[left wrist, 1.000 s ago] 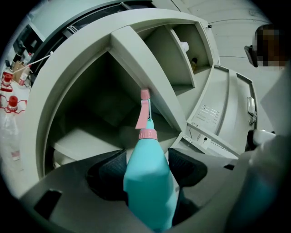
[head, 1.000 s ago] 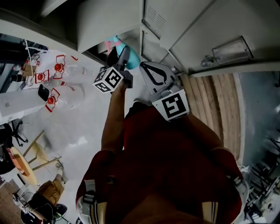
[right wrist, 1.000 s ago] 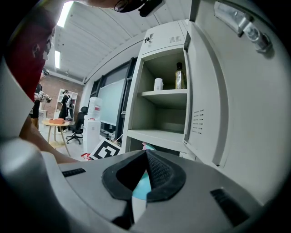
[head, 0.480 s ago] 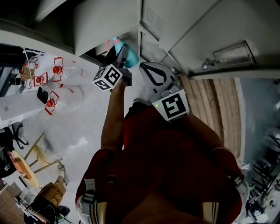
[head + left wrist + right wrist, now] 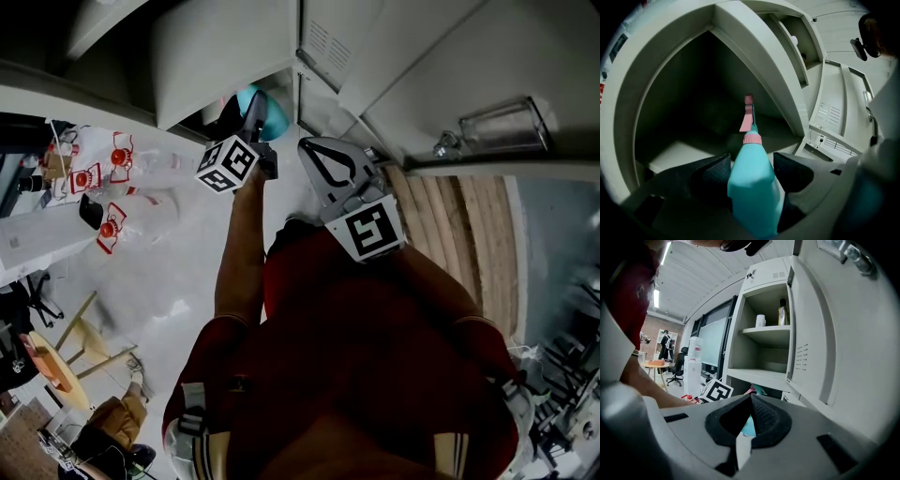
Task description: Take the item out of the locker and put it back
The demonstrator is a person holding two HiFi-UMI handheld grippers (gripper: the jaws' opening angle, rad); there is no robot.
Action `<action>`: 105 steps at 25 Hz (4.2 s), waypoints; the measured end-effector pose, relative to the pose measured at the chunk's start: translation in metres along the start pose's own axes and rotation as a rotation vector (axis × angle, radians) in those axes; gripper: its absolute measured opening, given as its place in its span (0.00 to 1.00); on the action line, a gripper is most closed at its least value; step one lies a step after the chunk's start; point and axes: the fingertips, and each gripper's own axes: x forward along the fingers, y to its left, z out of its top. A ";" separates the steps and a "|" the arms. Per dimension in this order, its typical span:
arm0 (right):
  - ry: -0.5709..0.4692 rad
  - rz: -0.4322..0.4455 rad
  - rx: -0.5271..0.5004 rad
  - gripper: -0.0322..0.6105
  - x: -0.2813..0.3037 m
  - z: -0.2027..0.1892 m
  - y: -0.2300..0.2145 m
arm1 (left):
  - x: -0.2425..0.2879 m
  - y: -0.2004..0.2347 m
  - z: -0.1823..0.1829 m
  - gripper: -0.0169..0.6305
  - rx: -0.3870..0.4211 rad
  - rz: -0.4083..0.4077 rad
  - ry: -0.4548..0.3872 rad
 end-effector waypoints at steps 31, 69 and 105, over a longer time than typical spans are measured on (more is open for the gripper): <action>0.024 -0.046 -0.018 0.05 0.006 -0.030 0.006 | 0.044 0.015 0.033 0.48 0.257 -0.020 -0.118; 0.079 -0.113 0.055 0.05 0.021 -0.069 0.009 | 0.076 0.031 0.019 0.48 0.577 -0.050 -0.092; 0.015 -0.072 0.199 0.05 0.031 -0.033 0.007 | -0.045 -0.023 0.011 0.51 0.548 -0.069 0.017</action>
